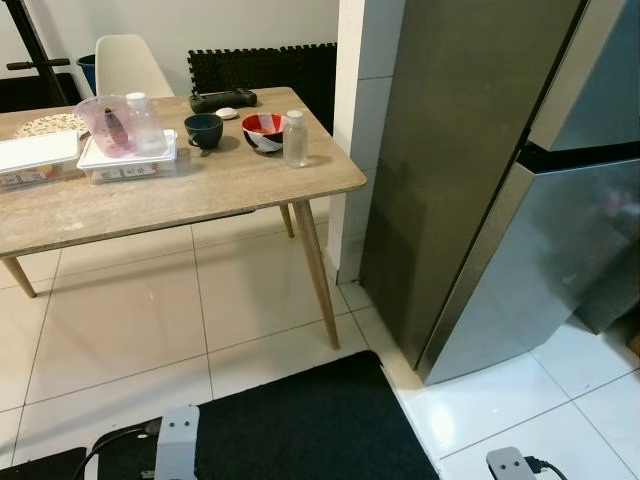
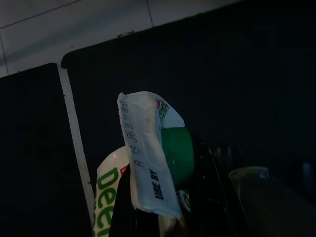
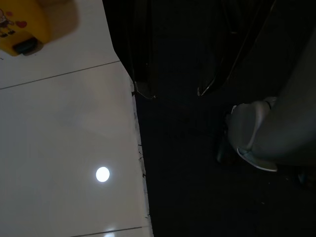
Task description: Restocking fridge
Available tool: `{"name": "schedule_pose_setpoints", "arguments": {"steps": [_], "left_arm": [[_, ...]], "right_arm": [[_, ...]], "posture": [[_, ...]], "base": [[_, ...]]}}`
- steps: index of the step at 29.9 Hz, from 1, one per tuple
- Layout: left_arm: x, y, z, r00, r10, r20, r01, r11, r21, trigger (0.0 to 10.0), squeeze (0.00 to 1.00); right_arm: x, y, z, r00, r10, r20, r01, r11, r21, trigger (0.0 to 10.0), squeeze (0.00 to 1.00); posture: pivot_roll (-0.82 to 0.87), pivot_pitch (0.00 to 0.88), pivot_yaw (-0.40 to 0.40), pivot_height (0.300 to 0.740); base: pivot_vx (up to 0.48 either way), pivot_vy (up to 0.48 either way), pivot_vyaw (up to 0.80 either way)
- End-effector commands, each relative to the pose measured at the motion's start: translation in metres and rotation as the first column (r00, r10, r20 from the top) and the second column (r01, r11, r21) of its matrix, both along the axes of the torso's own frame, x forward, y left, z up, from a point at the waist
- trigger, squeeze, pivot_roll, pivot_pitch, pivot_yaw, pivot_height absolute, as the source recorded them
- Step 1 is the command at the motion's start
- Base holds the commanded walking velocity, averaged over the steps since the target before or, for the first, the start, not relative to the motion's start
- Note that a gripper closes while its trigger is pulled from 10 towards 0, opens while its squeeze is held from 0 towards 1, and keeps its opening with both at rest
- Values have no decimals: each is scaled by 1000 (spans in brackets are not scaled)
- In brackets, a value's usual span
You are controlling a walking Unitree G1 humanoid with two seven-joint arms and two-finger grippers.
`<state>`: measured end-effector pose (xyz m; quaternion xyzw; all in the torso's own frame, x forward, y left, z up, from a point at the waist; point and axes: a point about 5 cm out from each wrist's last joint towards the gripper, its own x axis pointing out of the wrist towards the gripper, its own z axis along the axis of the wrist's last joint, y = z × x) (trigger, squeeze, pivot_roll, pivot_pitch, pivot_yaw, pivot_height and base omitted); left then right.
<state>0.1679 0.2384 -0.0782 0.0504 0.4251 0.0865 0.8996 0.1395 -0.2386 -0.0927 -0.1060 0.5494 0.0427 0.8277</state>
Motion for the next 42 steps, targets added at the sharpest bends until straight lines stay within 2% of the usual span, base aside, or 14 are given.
{"name": "schedule_pose_setpoints", "arguments": {"steps": [1,6,7,8,11,20,30,42], "left_arm": [[-5,-9,-5,999,-33,-32,32,999,-24,0,0],[-10,-13,-8,997,-40,-60,37,998,-44,0,0],[-14,-16,-11,996,-46,-76,41,997,-64,10000,0],[-14,-16,-11,996,-46,-76,41,997,-64,10000,0],[-23,-24,-16,994,-39,-106,25,991,-131,10000,0],[-23,-34,-18,990,-74,-117,56,987,-150,10000,0],[-26,-33,-19,986,-97,-138,75,985,-154,10000,0],[-24,-35,-19,985,-106,-136,84,984,-155,10000,0]], "right_arm": [[1,1,0,1000,-2,-3,2,1000,0,10000,0],[0,1,0,1000,5,-8,-5,1000,0,10000,0],[1,1,0,1000,9,-7,-9,1000,-2,10000,0],[1,1,0,1000,9,-7,-9,1000,-2,10000,0],[4,-1,1,1000,19,-1,-19,1000,-12,10000,0],[10,-8,6,999,38,10,-37,999,-40,10000,0],[3,-9,4,999,49,-7,-50,999,-20,10000,0],[5,-11,5,998,60,-5,-60,998,-32,10000,0]], "posture": [[-60,0,-20,740],[-56,0,-20,740],[-60,0,-22,740],[-60,0,-22,740],[-61,0,-27,740],[-70,0,-40,740],[-73,0,-37,740],[-76,0,-36,740]], "base": [[0,0,0],[0,0,0],[0,0,0],[0,0,0],[0,0,0],[0,-247,0],[0,-419,0],[0,-431,777]]}}
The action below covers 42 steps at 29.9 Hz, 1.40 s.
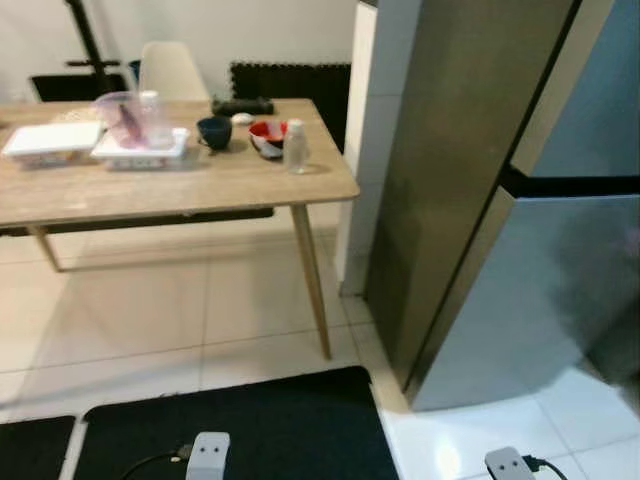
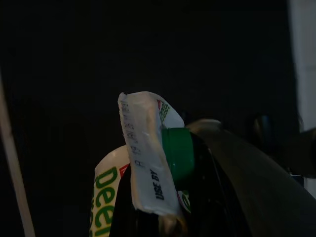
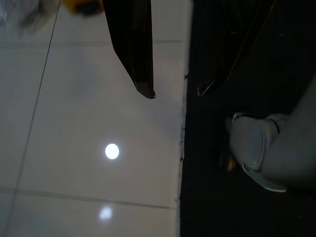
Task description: Restocking fridge
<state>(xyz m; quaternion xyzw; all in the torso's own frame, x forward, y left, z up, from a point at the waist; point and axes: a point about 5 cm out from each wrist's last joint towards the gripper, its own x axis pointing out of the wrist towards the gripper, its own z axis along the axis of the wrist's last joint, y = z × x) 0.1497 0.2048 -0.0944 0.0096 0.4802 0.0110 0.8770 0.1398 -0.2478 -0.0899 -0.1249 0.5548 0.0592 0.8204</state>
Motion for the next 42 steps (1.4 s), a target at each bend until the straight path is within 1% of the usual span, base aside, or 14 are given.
{"name": "schedule_pose_setpoints", "arguments": {"steps": [1,19,23,24,26,27,31,32,34,38,39,40,41,42], "left_arm": [[-7,-2,-3,1000,-7,-30,7,1000,-5,10000,0],[-10,-6,-5,999,-4,-37,3,1000,-13,10000,0],[-12,-7,-6,999,1,-47,-1,1000,4,10000,0],[-12,-7,-6,999,1,-47,-1,1000,4,10000,0],[-13,-7,-6,999,3,-45,-3,1000,3,10000,0],[-13,-7,-6,999,3,-45,-3,1000,3,10000,0],[-12,-6,-6,999,4,-41,-4,1000,-3,10000,0],[-12,-6,-6,999,4,-41,-4,1000,-3,10000,0],[-12,-6,-6,999,2,-39,-2,1000,-3,10000,0],[-11,-7,-5,999,-10,-37,10,1000,-10,10000,0],[-11,-7,-5,999,-10,-37,10,1000,-10,10000,0],[-11,-8,-6,999,-26,-44,26,1000,-2,10000,0],[-11,-8,-6,999,-26,-44,26,1000,-2,10000,0],[-11,-8,-6,998,-31,-47,31,1000,0,10000,0]], "right_arm": [[5,-3,3,1000,10,20,-9,1000,-27,10000,0],[7,-4,4,999,-9,38,10,999,-35,10000,0],[20,-3,9,994,-32,104,33,999,-13,10000,0],[20,-3,9,994,-32,104,33,999,-13,10000,0],[37,-6,18,987,-30,161,34,999,-23,10000,0],[37,-6,18,987,-30,161,34,999,-23,10000,0],[81,-9,44,950,-33,311,37,999,-8,10000,0],[81,-9,44,950,-33,311,37,999,-8,10000,0],[103,-5,59,924,-16,383,5,1000,28,10000,0],[139,8,87,861,25,508,-83,992,91,10000,0],[139,8,87,861,25,508,-83,992,91,10000,0],[149,11,96,839,16,544,-100,987,126,10000,0],[149,11,96,839,16,544,-100,987,126,10000,0],[159,15,106,813,5,582,-121,979,161,10000,0]], "posture": [[-79,0,-35,740],[-81,0,-39,740],[-80,0,-40,740],[-80,0,-40,740],[-82,0,-41,740],[-82,0,-41,740],[-85,0,-39,740],[-85,0,-39,740],[-84,0,-39,740],[-82,0,-41,740],[-82,0,-41,740],[-82,0,-41,740],[-82,0,-41,740],[-82,0,-41,740]], "base": [[0,-431,0],[0,-430,0],[0,-187,0],[0,0,0],[0,0,0],[0,0,0],[0,0,0],[0,0,0],[0,0,0],[0,0,0],[0,0,0],[0,-465,0],[0,-465,0],[0,-469,0]]}}
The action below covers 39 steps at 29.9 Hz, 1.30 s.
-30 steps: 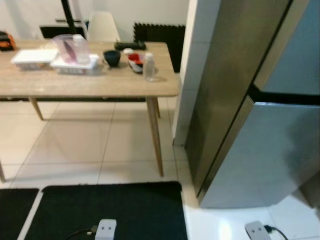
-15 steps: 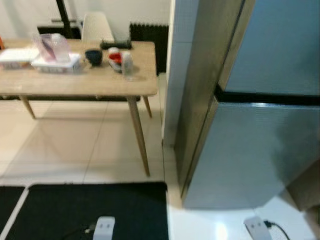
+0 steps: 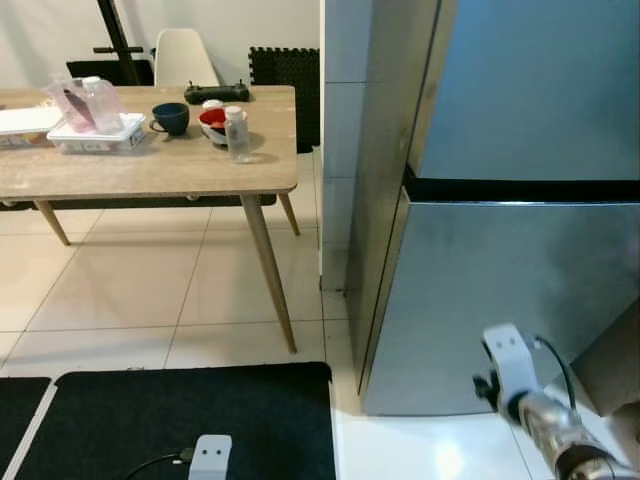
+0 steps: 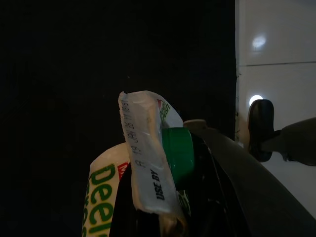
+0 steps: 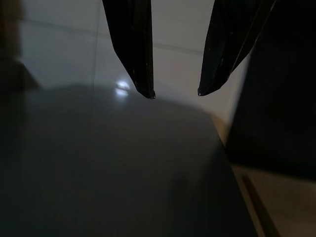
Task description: Restocking fridge
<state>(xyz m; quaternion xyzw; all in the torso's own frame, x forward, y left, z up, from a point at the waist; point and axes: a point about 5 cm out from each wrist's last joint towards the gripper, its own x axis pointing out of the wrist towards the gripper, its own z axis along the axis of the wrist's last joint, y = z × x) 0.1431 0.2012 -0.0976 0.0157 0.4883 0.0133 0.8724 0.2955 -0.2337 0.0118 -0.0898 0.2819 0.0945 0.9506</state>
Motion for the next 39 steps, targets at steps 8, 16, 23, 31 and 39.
{"name": "schedule_pose_setpoints", "arguments": {"steps": [8,16,23,31,39], "left_arm": [[-5,-5,-3,1000,-13,-24,12,1000,-13,10000,0],[-4,-5,-2,1000,-14,-14,14,1000,0,10000,0],[-2,-5,-2,1000,-16,-8,16,1000,-5,10000,0],[-2,-6,-1,1000,-18,-5,18,1000,-7,10000,0],[-1,-8,-1,1000,-12,2,12,1000,-13,10000,0]], "right_arm": [[44,32,62,941,176,288,-253,932,260,10000,0],[61,56,116,788,284,546,-533,759,374,10000,0],[71,70,170,612,345,711,-722,611,324,10000,1000],[76,98,205,419,588,692,-839,541,48,10000,1000],[84,102,204,421,789,448,-811,549,-204,10000,0]], "posture": [[-84,0,-42,740],[-86,0,-41,740],[-85,0,-39,740],[-81,0,-42,740],[-74,0,-52,740]], "base": [[0,-322,0],[0,0,0],[0,0,0],[0,0,0],[0,0,0]]}}
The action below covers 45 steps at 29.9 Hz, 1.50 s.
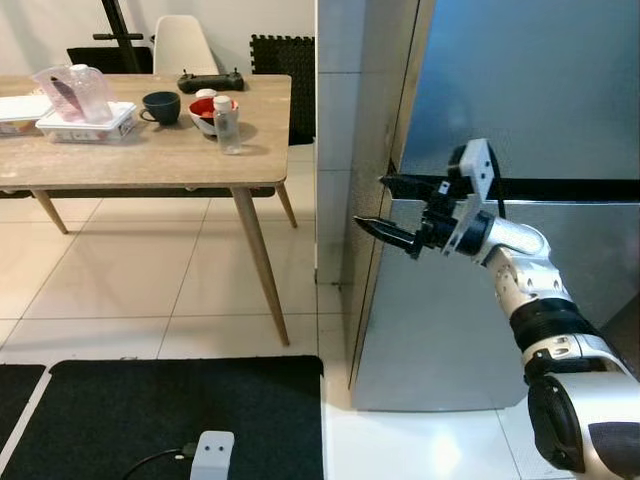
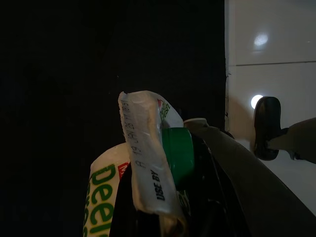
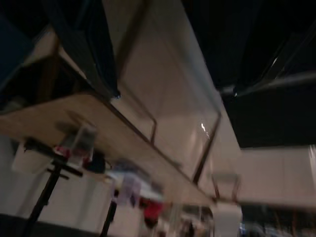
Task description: Restocking fridge
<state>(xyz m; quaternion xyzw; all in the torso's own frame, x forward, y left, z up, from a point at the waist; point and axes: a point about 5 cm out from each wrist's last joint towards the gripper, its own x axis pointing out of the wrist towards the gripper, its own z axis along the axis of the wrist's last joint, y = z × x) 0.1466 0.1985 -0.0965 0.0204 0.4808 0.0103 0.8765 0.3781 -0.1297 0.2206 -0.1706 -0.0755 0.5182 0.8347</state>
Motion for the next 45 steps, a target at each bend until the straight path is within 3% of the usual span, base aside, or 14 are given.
{"name": "schedule_pose_setpoints", "arguments": {"steps": [1,3,9,23,26,39,45], "left_arm": [[-5,-6,-3,1000,0,-15,0,1000,-21,10000,0],[-5,-7,-3,1000,0,-15,0,1000,-21,10000,0],[-5,-8,-3,1000,4,-16,-4,1000,-25,10000,0],[-3,-12,-3,1000,6,-13,-7,999,-33,10000,0],[-3,-12,-3,1000,6,-13,-6,999,-35,10000,0],[-4,-12,-3,1000,4,-17,-5,999,-34,10000,0],[-4,-12,-3,1000,4,-18,-4,999,-34,10000,0]], "right_arm": [[3,-11,-11,999,-45,3,44,966,-254,10000,0],[3,-13,-12,999,-52,8,52,956,-289,10000,0],[12,-28,-1,985,-140,105,173,867,-467,10000,0],[16,-29,3,969,-161,186,237,807,-540,10000,0],[19,-37,5,956,-198,217,289,769,-570,10000,0],[26,-48,11,910,-295,291,413,706,-575,10000,0],[26,-46,-4,911,-295,288,412,636,-653,10000,0]], "posture": [[-73,0,-53,740],[-73,0,-53,740],[-75,0,-55,740],[-79,0,-66,740],[-79,0,-65,740],[-80,0,-64,740],[-81,0,-64,740]], "base": [[0,0,0],[0,0,0],[0,0,0],[0,0,0],[0,0,0],[0,0,0],[0,0,0]]}}
